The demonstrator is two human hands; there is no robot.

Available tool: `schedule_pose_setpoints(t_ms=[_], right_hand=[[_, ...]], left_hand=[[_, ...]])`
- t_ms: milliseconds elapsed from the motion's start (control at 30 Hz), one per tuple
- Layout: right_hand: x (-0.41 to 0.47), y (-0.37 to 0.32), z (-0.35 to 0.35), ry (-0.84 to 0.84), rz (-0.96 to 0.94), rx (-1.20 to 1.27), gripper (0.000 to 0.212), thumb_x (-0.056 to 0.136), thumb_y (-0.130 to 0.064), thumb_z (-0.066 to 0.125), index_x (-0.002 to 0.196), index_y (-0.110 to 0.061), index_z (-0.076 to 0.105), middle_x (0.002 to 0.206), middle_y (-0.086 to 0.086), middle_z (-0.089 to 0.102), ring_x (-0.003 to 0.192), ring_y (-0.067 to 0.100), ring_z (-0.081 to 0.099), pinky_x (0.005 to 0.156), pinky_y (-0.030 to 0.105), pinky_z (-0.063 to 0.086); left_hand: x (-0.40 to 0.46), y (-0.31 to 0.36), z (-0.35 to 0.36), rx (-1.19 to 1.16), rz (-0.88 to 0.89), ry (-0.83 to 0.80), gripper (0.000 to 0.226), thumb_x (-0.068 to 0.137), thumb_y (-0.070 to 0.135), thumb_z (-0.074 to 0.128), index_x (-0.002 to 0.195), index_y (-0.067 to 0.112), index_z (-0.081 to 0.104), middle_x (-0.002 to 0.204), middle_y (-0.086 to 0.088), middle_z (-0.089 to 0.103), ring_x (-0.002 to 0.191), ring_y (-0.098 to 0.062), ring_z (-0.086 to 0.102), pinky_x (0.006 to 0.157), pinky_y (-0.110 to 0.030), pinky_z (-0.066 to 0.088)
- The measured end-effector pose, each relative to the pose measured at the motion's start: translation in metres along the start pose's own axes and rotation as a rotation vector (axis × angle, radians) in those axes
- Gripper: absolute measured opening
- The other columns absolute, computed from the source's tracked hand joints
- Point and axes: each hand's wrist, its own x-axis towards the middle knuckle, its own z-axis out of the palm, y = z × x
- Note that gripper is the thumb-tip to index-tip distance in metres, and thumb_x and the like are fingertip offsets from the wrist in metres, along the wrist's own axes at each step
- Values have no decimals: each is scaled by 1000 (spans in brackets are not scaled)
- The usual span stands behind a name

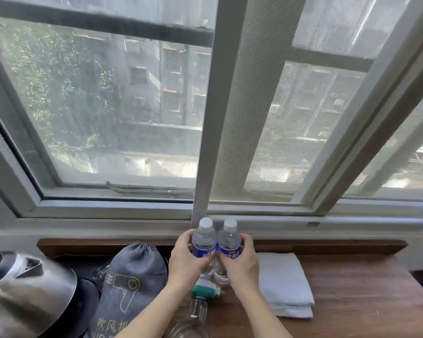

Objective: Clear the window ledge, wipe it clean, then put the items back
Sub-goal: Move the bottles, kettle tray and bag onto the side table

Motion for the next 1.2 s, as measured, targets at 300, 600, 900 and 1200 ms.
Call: schedule_pose_setpoints(t_ms=[300, 600, 900, 1200], right_hand=[[-21, -6, -46, 129, -2, 104, 65, 67, -29, 92, 116, -31, 49, 101, -21, 60, 92, -7, 59, 80, 24, 52], [-49, 25, -154, 340, 41, 92, 60, 65, -27, 93, 110, -31, 53, 99, -16, 65, 85, -11, 61, 64, 10, 47], [-69, 105, -318, 426, 61, 74, 63, 67, -34, 91, 116, -32, 51, 102, -20, 64, 91, -3, 63, 77, 23, 54], [-74, 195, -476, 437, 115, 10, 68, 63, -35, 93, 113, -34, 47, 95, -24, 58, 88, -4, 61, 75, 18, 51]], left_hand=[[-11, 36, 12, 18, 268, -126, 69, 59, 45, 88, 113, 54, 46, 105, 26, 61, 100, -8, 61, 84, -39, 55], [-66, 87, 92, 22, 412, -319, 73, 64, 43, 87, 127, 35, 49, 107, 27, 58, 103, -2, 54, 89, -35, 52], [-155, 146, 241, -1, 458, -467, 70, 58, 51, 87, 116, 47, 48, 107, 22, 63, 99, -7, 59, 82, -34, 55], [-254, 181, 391, -7, 380, -476, 66, 59, 41, 90, 113, 38, 52, 100, 22, 66, 88, 5, 61, 79, -33, 56]])
